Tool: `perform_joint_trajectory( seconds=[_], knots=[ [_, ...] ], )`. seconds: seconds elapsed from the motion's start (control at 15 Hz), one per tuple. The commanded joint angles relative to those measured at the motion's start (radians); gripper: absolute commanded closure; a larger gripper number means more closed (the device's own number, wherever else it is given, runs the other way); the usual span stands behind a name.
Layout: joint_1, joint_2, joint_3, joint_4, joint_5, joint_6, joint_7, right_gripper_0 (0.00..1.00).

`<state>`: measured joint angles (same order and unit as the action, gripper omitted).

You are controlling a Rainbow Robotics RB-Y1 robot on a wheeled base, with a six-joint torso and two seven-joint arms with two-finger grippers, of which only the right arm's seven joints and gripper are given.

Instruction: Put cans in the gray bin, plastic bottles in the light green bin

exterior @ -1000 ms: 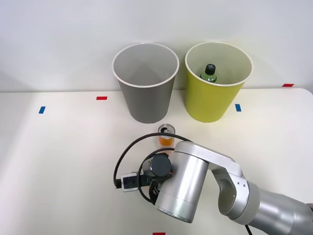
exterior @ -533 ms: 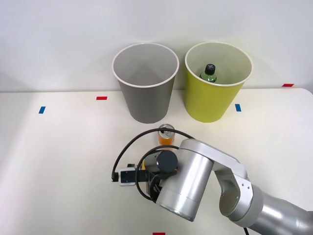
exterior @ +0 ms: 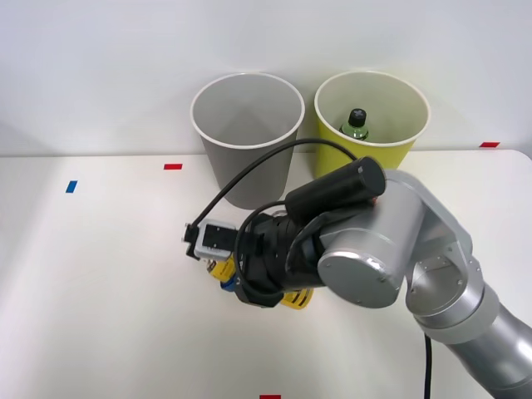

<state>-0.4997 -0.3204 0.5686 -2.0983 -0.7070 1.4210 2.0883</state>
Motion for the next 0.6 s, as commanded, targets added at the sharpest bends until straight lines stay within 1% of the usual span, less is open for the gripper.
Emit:
perform_joint_trajectory(
  seconds=[0.07, 0.2, 0.27, 0.4, 0.6],
  knots=[
    [0.003, -0.002, -0.121, -0.049, -0.143, 0.001, -0.007, 1.00],
    [0.004, 0.004, -0.223, -0.055, -0.279, -0.001, -0.007, 1.00],
    [0.004, 0.010, -0.262, -0.057, -0.328, 0.001, -0.008, 1.00],
    [0.004, 0.029, -0.334, -0.071, -0.388, -0.007, -0.008, 1.00],
    [0.012, 0.058, -0.417, -0.077, -0.439, -0.073, -0.013, 1.00]
  ],
)
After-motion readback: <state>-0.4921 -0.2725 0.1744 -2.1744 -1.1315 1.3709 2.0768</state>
